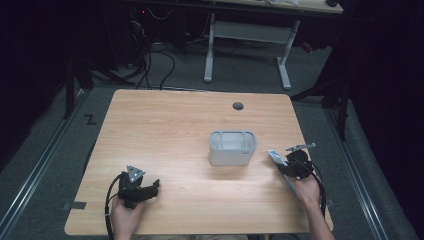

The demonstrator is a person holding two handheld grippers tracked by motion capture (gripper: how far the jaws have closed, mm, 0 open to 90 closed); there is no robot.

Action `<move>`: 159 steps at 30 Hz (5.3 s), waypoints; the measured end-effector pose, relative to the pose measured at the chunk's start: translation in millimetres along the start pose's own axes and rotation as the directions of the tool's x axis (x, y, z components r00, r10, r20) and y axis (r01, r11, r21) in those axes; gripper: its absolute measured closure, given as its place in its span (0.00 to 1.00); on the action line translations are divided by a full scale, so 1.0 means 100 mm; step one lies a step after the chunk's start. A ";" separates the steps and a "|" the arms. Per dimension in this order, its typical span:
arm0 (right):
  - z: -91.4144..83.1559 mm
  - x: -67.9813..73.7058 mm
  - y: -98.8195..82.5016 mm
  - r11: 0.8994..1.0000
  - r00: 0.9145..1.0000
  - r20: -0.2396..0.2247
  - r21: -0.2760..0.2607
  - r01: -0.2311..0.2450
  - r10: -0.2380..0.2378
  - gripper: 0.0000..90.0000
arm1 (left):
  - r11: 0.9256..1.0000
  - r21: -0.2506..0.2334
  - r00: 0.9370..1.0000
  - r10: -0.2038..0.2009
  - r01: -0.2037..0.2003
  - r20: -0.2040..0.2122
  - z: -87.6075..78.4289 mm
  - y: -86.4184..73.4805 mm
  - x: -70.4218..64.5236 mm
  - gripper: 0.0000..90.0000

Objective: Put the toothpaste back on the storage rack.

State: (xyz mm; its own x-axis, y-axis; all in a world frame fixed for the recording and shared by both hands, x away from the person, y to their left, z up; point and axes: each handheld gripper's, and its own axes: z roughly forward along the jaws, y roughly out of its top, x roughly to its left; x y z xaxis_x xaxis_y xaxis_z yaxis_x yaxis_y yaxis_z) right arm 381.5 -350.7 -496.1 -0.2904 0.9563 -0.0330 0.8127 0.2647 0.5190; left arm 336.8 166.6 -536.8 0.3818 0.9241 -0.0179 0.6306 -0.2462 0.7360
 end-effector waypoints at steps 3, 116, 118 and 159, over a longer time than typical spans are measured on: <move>0.00 0.02 0.00 1.000 1.000 -0.002 0.005 0.011 -0.011 0.78 | 1.000 0.000 1.000 0.000 0.000 0.000 0.00 0.00 0.00 0.23; -0.70 0.28 0.12 0.969 0.989 -0.127 -0.244 0.039 -0.072 0.80 | 1.000 0.000 1.000 0.001 -0.001 -0.001 0.00 0.00 0.00 0.23; -0.72 0.29 0.13 0.967 0.989 -0.130 -0.252 0.039 -0.074 0.80 | 1.000 0.001 1.000 0.001 -0.001 -0.001 0.00 0.00 0.00 0.23; -1.02 0.53 0.40 0.923 0.965 -0.202 -0.376 0.079 -0.165 0.81 | 1.000 0.001 1.000 0.001 -0.001 -0.001 0.00 0.00 0.00 0.23</move>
State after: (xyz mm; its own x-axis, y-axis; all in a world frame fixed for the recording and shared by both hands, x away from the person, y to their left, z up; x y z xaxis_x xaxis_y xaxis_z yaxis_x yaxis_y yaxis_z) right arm 347.1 -301.6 -390.4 -0.5166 0.8545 0.0555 0.5377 0.2733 0.7976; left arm 336.8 166.6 -536.8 0.3822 0.9239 -0.0167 0.6305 -0.2475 0.7356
